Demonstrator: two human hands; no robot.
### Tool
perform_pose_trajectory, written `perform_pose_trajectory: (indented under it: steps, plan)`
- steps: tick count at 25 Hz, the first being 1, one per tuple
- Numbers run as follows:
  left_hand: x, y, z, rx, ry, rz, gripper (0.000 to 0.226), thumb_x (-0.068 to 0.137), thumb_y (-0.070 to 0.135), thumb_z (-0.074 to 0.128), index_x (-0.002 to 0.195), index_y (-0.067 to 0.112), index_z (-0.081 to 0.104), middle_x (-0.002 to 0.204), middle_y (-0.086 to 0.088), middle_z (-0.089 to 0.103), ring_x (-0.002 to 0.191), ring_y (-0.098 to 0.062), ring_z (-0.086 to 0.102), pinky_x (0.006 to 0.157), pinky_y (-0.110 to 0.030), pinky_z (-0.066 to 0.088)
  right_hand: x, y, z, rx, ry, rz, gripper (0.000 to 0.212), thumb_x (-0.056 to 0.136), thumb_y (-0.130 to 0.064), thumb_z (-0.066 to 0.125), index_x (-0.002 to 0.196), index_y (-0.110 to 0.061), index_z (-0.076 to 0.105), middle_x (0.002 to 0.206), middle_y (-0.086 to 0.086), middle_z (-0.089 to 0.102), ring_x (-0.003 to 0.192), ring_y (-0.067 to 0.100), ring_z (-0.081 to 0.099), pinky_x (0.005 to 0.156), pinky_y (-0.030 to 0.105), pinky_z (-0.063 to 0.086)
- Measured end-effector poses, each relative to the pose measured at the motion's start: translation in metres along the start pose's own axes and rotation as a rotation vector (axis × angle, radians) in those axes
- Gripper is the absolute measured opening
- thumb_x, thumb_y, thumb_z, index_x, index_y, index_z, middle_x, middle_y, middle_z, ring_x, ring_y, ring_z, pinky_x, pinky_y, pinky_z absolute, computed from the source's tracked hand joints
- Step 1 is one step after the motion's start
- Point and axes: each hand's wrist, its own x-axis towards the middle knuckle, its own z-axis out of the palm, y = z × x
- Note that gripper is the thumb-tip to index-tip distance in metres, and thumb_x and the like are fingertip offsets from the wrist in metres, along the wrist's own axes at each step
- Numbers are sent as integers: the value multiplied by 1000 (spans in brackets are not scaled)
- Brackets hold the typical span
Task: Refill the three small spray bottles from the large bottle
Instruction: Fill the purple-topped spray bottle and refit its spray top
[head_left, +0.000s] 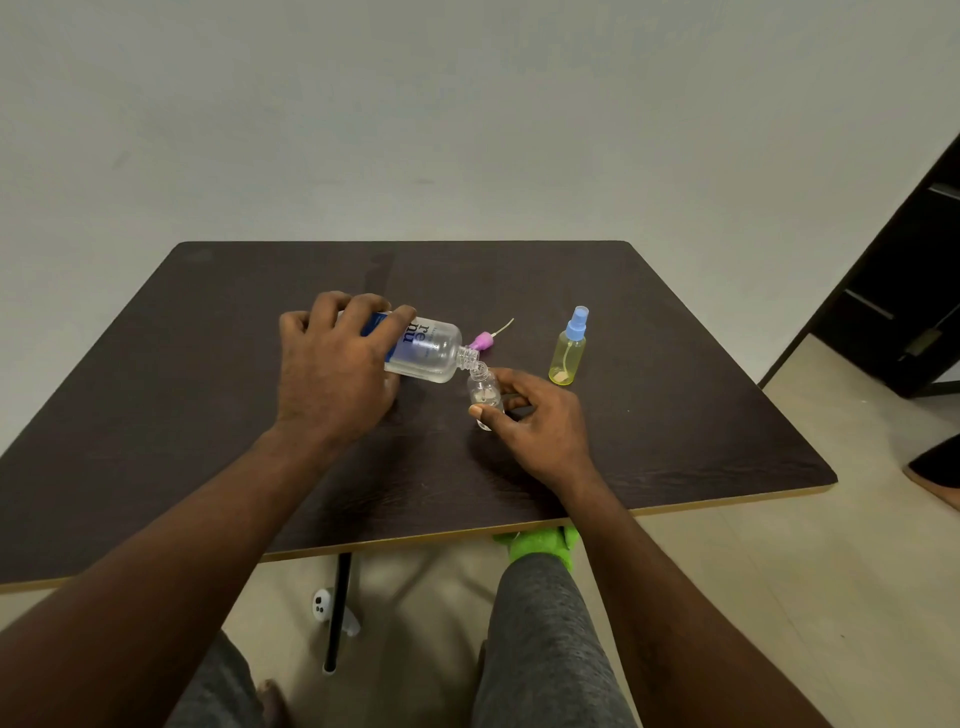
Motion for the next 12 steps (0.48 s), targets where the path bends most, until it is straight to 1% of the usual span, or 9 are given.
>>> perform_pose_trajectory:
  steps: [5, 9, 12]
  plan:
    - [0, 0, -1, 0, 4, -1, 74, 72, 24, 89, 140, 23, 61, 136, -8, 62, 123, -38, 49, 88, -52, 38, 0, -2, -1, -8, 6, -13, 42, 83, -35, 87, 123, -30, 76, 105, -17, 78, 91, 0, 73, 81, 29, 62]
    - [0, 0, -1, 7, 4, -4, 73, 73, 25, 88, 140, 24, 60, 136, -8, 61, 123, -37, 48, 88, -52, 38, 0, -1, 0, -8, 4, -3, 44, 83, -36, 87, 124, -28, 75, 107, -15, 78, 92, 1, 73, 82, 30, 62]
    - [0, -1, 0, 12, 4, 2, 74, 72, 25, 88, 140, 24, 60, 136, -7, 61, 123, -37, 48, 88, -52, 37, -1, 0, 1, 2, -2, 2, 44, 82, -40, 85, 124, -32, 74, 106, -17, 78, 92, 1, 74, 82, 32, 63]
